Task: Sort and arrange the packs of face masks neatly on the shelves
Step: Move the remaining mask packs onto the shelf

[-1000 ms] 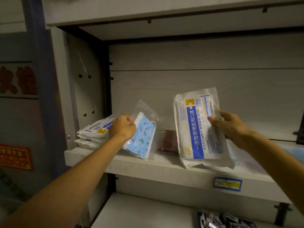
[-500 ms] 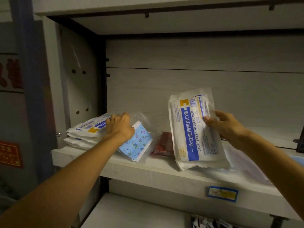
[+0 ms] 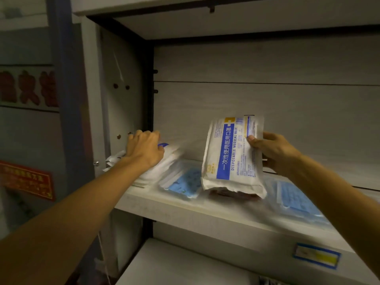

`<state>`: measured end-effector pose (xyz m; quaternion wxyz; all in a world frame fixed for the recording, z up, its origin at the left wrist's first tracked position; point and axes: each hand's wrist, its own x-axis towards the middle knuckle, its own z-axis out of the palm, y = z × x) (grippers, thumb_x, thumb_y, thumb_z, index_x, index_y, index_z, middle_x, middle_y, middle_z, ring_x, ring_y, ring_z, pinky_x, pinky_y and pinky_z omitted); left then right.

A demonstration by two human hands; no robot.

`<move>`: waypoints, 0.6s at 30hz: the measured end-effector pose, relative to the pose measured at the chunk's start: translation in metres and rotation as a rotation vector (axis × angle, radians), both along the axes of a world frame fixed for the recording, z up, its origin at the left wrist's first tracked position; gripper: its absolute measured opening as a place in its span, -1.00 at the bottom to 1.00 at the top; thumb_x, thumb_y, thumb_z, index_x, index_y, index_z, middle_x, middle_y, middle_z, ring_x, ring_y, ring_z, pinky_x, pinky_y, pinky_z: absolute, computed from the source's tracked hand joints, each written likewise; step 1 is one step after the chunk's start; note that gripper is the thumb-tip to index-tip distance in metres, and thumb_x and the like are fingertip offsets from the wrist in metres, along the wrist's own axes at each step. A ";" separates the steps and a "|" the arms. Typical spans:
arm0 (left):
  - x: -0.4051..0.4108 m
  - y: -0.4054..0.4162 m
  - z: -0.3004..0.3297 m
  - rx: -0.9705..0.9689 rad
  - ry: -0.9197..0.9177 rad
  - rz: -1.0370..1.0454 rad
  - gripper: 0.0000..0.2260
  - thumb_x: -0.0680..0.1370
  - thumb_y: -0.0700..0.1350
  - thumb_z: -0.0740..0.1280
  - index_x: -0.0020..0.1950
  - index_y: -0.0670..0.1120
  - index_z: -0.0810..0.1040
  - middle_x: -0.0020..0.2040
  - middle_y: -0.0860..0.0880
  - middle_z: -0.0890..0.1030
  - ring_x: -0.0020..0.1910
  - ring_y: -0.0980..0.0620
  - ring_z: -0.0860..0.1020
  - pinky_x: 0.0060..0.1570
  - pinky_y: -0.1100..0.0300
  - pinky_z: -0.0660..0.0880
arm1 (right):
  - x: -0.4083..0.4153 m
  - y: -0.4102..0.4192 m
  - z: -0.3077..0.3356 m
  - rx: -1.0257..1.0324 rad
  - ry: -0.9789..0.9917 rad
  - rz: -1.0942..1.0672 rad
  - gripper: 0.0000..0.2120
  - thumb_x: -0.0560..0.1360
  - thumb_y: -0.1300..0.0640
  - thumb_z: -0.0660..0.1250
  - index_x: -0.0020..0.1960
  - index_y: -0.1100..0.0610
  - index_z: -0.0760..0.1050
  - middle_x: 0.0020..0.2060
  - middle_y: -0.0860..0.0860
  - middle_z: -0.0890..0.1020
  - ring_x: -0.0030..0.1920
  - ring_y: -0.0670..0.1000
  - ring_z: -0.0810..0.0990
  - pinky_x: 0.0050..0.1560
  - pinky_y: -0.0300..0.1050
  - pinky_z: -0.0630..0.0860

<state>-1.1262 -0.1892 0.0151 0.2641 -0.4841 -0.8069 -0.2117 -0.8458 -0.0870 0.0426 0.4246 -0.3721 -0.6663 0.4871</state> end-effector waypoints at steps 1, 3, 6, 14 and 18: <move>-0.009 -0.004 0.001 0.010 0.000 -0.004 -0.73 0.54 -0.04 0.27 0.20 -0.09 0.50 0.12 -0.12 0.59 0.13 -0.16 0.48 0.09 0.03 0.38 | -0.012 0.001 0.000 -0.027 0.015 -0.007 -0.82 0.58 0.10 0.29 0.14 0.15 0.48 -0.13 0.05 0.65 -0.17 0.04 0.64 -0.27 -0.05 0.56; -0.029 -0.012 0.005 0.028 0.004 -0.011 -0.72 0.54 -0.03 0.29 0.22 -0.07 0.50 0.14 -0.11 0.60 0.15 -0.16 0.49 0.10 0.04 0.38 | -0.038 0.002 0.000 -0.068 0.045 -0.017 -0.78 0.57 0.11 0.31 0.17 0.20 0.49 -0.13 0.07 0.65 -0.18 0.06 0.64 -0.24 -0.03 0.58; -0.053 -0.025 0.010 0.058 -0.025 -0.029 -0.73 0.53 -0.04 0.30 0.21 -0.07 0.52 0.15 -0.12 0.60 0.15 -0.16 0.50 0.09 0.06 0.40 | -0.075 0.002 -0.001 -0.102 0.084 -0.013 -0.75 0.57 0.13 0.32 0.20 0.22 0.48 -0.12 0.08 0.65 -0.17 0.07 0.64 -0.26 -0.05 0.57; -0.103 -0.041 0.022 0.103 -0.116 -0.081 -0.78 0.55 -0.14 0.26 0.18 -0.11 0.53 0.11 -0.12 0.59 0.09 -0.15 0.53 0.04 0.01 0.49 | -0.176 -0.009 -0.008 -0.149 0.134 0.015 -0.72 0.57 0.17 0.31 0.24 0.26 0.44 -0.17 0.09 0.61 -0.26 0.03 0.59 -0.36 -0.11 0.49; -0.116 -0.041 0.026 0.104 -0.133 -0.119 -0.78 0.55 -0.15 0.26 0.18 -0.10 0.51 0.10 -0.11 0.58 0.08 -0.13 0.53 0.06 -0.02 0.50 | -0.218 -0.011 -0.012 -0.176 0.153 -0.001 -0.77 0.58 0.17 0.31 0.19 0.24 0.44 -0.12 0.12 0.60 -0.28 0.02 0.56 -0.37 -0.12 0.48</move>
